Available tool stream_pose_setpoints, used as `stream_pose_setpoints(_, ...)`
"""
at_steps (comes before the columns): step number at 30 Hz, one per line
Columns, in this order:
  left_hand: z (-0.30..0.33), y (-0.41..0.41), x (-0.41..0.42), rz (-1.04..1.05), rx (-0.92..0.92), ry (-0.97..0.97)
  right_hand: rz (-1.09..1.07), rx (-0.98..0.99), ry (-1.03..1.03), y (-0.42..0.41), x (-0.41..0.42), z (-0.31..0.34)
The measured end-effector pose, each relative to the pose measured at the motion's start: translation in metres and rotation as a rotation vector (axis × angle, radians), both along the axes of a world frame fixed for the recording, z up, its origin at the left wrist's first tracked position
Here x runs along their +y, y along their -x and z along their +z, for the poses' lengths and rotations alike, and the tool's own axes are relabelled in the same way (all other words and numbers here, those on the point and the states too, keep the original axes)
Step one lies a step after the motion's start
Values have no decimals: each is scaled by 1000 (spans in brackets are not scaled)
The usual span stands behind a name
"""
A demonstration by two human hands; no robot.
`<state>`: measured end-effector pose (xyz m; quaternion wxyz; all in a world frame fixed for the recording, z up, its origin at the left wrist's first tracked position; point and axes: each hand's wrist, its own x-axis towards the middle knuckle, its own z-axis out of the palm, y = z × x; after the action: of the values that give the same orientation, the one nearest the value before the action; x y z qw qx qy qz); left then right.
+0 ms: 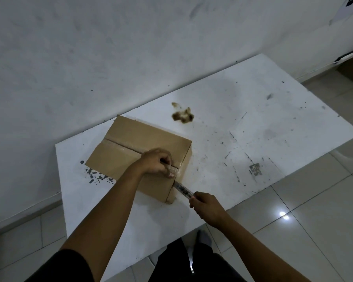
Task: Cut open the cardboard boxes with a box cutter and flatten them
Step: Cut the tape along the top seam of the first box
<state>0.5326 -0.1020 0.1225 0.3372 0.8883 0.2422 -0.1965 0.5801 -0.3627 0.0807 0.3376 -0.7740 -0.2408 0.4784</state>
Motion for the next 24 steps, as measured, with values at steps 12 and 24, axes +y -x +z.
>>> stream_pose_setpoints(12, 17, -21, 15, -270, -26, -337, -399, 87, -102, -16, -3, -1)
stream_pose_setpoints(24, -9, -27, 29, -379, 48, -248, -608, 181, -128, 6, 25, -14)
